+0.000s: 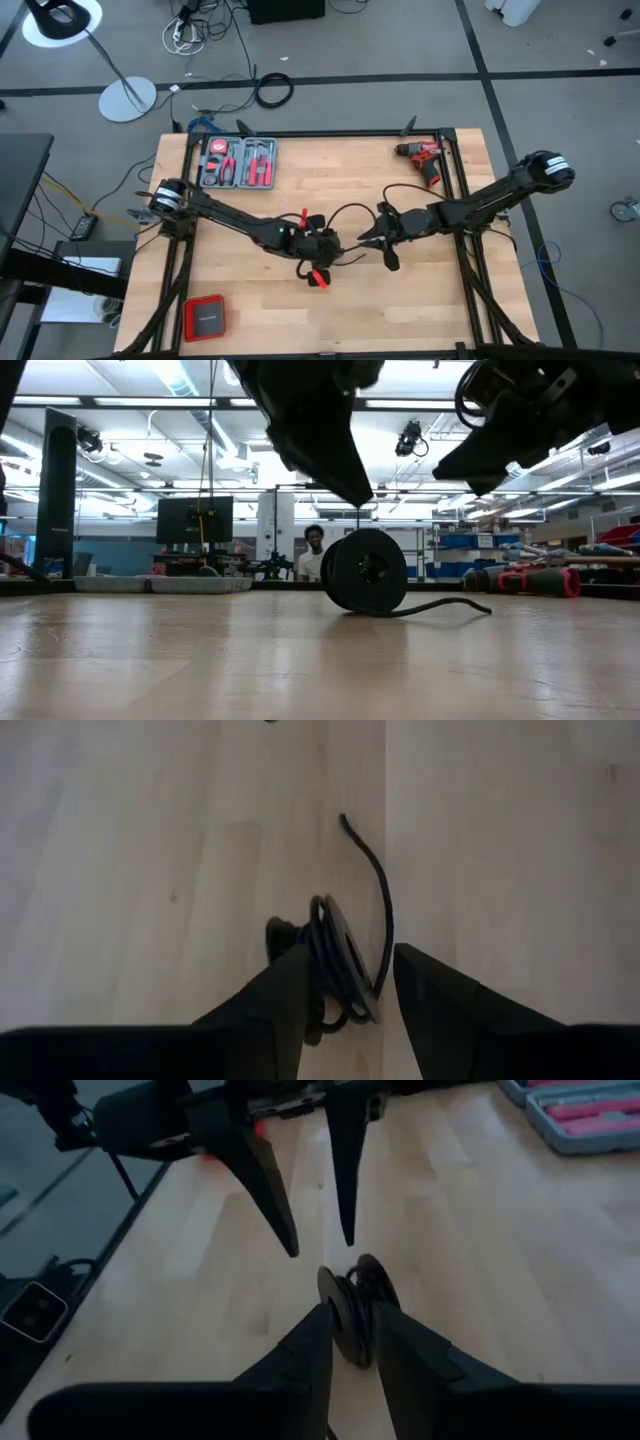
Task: Coil cords
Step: Return to Home Position
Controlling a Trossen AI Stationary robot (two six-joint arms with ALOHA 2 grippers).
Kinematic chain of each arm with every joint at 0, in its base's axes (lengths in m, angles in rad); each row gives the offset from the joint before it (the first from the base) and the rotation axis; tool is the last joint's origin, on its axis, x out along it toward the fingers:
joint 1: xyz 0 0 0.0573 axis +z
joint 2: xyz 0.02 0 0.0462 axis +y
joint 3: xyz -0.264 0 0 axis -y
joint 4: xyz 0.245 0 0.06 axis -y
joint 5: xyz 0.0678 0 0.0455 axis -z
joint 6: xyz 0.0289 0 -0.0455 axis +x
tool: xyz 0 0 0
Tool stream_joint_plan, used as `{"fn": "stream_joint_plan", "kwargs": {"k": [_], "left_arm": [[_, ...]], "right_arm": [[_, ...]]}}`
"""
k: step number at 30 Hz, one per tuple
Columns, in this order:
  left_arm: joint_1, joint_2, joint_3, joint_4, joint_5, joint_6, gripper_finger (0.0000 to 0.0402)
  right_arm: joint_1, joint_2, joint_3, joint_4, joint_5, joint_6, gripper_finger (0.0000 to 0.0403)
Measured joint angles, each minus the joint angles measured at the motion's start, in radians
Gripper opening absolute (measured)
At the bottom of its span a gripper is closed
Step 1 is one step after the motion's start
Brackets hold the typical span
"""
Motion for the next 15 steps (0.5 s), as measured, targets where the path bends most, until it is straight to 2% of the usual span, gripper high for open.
{"fn": "stream_joint_plan", "kwargs": {"k": [6,11,15], "left_arm": [[0.004,-0.05,0.0,0.027,-0.007,0.05,0.0152],[-0.006,-0.098,0.0,0.154,-0.004,0.156,0.0152],[-0.007,-0.144,0.0,0.199,0.035,0.203,0.0152]], "right_arm": [[0.001,-0.065,0.0,0.003,-0.005,-0.059,0.0079],[0.008,-0.169,0.0,-0.036,-0.103,-0.216,0.0079],[0.001,-0.289,0.0,-0.1,-0.165,-0.259,0.0079]]}}
